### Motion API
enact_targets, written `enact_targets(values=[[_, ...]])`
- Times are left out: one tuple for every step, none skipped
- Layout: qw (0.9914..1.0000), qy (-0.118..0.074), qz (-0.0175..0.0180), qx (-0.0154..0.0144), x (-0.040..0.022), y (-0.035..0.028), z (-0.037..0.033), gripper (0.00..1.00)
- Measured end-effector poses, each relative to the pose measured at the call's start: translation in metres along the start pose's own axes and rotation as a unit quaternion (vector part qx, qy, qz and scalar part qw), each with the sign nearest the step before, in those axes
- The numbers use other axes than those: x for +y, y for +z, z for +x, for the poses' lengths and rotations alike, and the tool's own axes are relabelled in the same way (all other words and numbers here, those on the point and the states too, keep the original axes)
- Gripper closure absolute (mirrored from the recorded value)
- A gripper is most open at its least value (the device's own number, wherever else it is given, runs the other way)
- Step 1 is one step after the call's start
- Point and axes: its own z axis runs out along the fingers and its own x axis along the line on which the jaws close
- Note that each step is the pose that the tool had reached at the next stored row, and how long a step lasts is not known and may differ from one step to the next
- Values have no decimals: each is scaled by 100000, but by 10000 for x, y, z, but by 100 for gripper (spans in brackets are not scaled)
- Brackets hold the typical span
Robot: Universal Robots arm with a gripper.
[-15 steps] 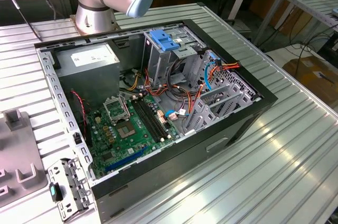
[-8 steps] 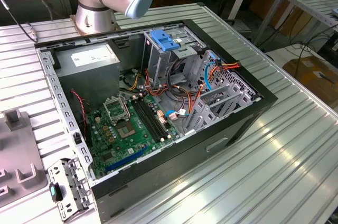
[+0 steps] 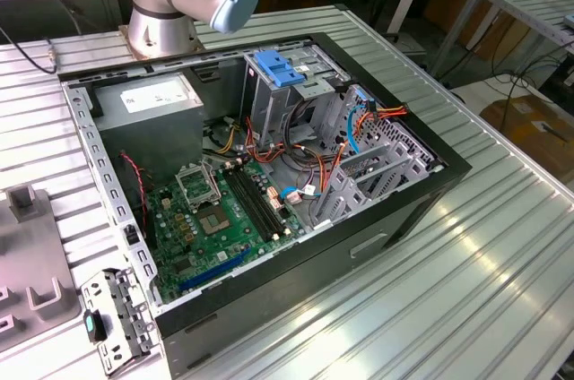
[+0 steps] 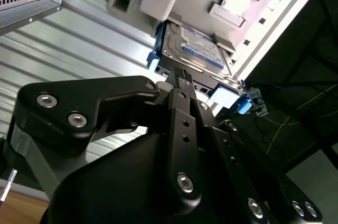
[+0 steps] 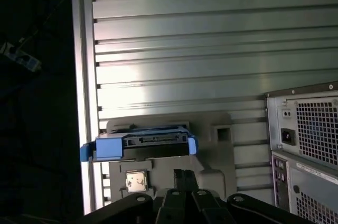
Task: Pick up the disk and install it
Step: 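Reach for the disk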
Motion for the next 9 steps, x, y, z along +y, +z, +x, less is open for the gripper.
enact_targets(values=[[100000,5,-2,-5,-1,0,49,89],[100000,8,3,5,-3,-1,93,89],[100000,6,5,5,-4,-2,139,89],[100000,4,-2,-2,-6,-1,184,89],[100000,2,0,-4,-8,-1,244,89],[100000,-1,3,3,-9,-2,283,89],[100000,-1,1,-1,-12,-2,334,89],[100000,4,1,0,-13,-2,375,89],[100000,5,-1,-3,-15,-2,413,89]])
